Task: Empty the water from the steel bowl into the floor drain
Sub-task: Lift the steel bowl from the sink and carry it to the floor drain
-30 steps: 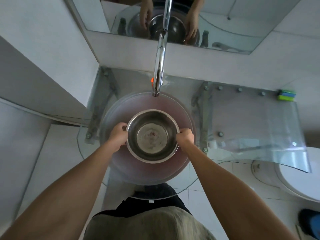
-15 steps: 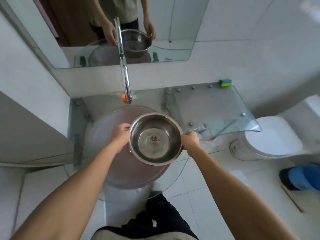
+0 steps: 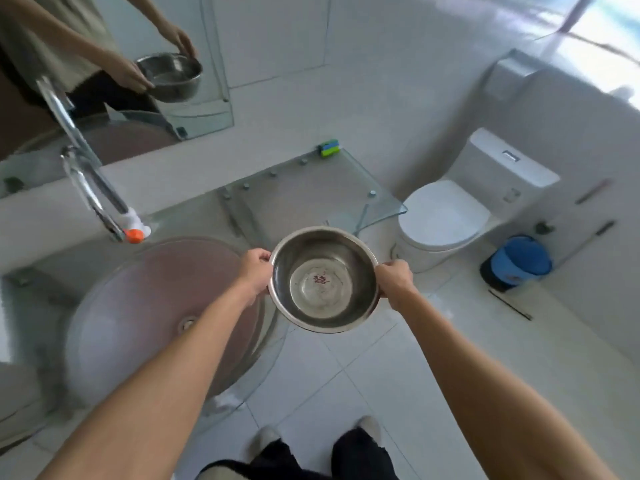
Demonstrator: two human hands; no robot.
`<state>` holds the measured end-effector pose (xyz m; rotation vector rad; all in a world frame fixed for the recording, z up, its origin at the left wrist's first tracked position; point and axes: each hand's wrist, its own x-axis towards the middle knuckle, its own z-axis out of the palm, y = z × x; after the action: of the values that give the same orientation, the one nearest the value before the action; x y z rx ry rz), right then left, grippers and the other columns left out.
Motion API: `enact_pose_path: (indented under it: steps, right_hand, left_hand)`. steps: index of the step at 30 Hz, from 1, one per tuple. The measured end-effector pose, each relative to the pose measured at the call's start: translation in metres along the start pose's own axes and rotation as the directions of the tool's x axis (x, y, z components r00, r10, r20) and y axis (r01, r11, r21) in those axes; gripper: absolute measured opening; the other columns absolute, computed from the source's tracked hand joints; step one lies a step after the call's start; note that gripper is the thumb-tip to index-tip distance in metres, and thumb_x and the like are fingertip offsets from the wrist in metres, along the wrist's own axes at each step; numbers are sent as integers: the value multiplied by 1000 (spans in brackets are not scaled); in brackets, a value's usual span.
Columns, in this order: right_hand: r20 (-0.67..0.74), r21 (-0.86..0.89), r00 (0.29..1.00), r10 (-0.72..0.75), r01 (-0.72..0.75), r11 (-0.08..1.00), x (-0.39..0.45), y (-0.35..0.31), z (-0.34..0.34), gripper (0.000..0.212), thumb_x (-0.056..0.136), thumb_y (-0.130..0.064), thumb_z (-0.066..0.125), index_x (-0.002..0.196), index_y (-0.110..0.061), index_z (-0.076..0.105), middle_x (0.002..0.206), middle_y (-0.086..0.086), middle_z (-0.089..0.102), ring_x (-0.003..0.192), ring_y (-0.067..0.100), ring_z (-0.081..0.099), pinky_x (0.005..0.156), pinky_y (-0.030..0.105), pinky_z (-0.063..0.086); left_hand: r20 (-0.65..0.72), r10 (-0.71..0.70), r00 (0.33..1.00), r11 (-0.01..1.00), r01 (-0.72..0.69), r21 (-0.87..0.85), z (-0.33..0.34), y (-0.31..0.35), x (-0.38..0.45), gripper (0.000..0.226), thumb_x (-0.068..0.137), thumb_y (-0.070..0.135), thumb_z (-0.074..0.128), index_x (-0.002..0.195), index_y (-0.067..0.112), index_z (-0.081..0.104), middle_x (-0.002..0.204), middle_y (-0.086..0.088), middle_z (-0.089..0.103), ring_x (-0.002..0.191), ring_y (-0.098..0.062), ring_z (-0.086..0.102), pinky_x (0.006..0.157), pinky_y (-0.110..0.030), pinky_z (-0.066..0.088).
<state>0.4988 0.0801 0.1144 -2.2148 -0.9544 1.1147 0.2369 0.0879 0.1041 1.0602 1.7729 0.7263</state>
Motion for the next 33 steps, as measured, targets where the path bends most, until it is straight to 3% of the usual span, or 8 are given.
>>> enact_pose_path:
  steps: [5,9,12,15,18,22,25,33]
  right_hand:
    - [-37,62,996,76,-73,995,38,39,-68,33,74,-4,43,88,10,70,90,24,71,80,39,72,67,48,64]
    - [-51,70,992,115,-111,991,68,71,-123,35,72,-4,42,88,12,69,76,14,62,63,27,55,54,34,50]
    - [-47,52,991,128,-125,991,94,91,-168,29,70,-6,40,77,9,64,74,15,59,63,25,52,53,38,49]
    - [-56,46,991,125,-122,991,118,105,-205,37,73,-6,41,93,17,63,71,14,57,64,26,52,52,41,50]
    - [-48,50,988,145,-143,988,143,118,-236,31,75,-6,43,86,14,65,75,17,64,65,31,59,55,43,55]
    - [-75,79,982,175,-169,982,180,128,-267,30,78,-4,45,89,7,71,91,23,74,87,40,72,71,52,61]
    - [-82,79,978,193,-187,979,208,131,-285,31,77,-3,45,88,9,70,75,17,66,72,32,65,66,49,61]
    - [-116,33,970,214,-211,977,307,122,-313,23,83,-2,53,89,8,72,75,15,68,70,28,67,73,51,63]
  left_hand:
    - [74,10,997,996,-17,89,78,38,-5,22,84,-2,53,93,6,71,80,-20,69,66,-32,63,65,-49,59]
    - [120,-3,993,994,-11,113,144,67,-12,21,86,-3,51,86,11,67,70,-12,65,42,-19,56,30,-21,41]
    - [164,-35,986,996,20,90,194,88,-15,22,87,-4,52,96,8,68,79,-13,69,56,-25,64,36,-24,48]
    - [202,-33,979,997,19,73,237,107,-13,23,88,-5,53,84,13,66,82,-11,68,63,-24,65,41,-27,53]
    - [241,-25,970,997,6,79,276,126,-8,24,91,-4,53,82,16,64,81,-12,68,62,-22,65,40,-27,54]
    - [265,-28,964,996,3,92,323,145,9,24,93,-4,52,84,15,63,80,-12,68,63,-23,65,47,-32,58]
    - [296,-25,955,996,-1,87,356,159,29,26,93,-5,52,81,17,61,74,-9,65,56,-20,61,47,-32,56]
    - [287,-16,958,996,-11,92,433,187,109,27,92,4,56,80,27,61,85,-4,70,71,-24,70,49,-31,59]
